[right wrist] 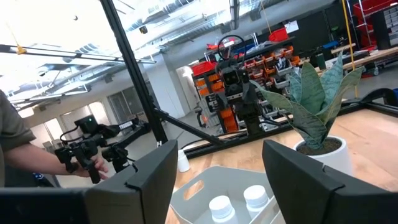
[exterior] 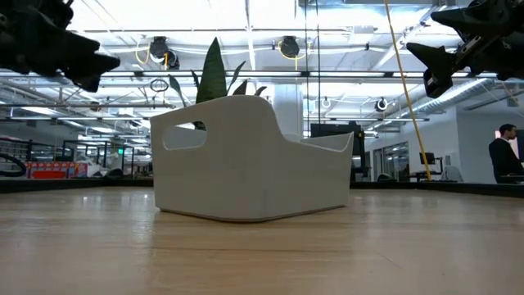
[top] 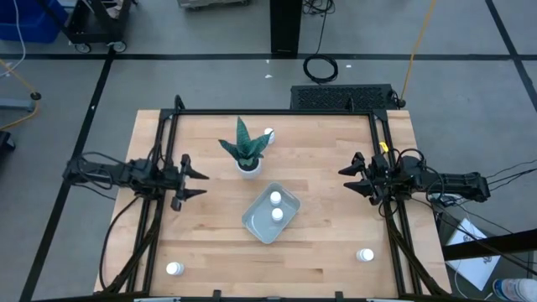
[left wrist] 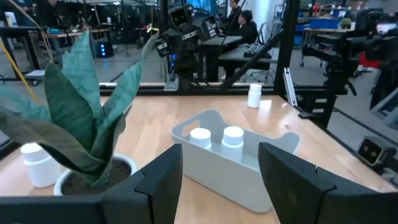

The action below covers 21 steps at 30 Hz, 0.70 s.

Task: Pick and place pill bottles into a basket
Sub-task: Put the white medicine bottle into the gray bin

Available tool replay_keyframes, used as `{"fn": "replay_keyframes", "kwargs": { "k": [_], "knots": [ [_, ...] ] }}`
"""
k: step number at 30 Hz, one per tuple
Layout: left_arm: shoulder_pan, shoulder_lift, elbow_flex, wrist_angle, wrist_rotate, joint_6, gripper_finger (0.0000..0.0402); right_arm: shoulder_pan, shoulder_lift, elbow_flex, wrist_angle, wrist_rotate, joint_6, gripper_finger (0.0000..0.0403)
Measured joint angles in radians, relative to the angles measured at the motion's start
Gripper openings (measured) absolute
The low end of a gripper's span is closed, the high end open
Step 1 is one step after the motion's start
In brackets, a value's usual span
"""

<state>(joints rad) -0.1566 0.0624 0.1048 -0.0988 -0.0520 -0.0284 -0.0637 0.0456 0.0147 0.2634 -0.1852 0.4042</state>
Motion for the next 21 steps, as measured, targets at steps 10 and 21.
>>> {"fn": "replay_keyframes", "kwargs": {
  "k": [10, 21],
  "knots": [
    [0.000, -0.052, -0.093, 0.123, -0.006, 0.012, 0.0214, 0.000, 0.000, -0.001, 0.000, 0.000, 0.000, 0.0230],
    [0.000, -0.050, -0.094, 0.132, -0.027, -0.006, 0.0214, 0.000, 0.000, -0.001, 0.001, 0.001, 0.000, 0.0231]
  ]
}}
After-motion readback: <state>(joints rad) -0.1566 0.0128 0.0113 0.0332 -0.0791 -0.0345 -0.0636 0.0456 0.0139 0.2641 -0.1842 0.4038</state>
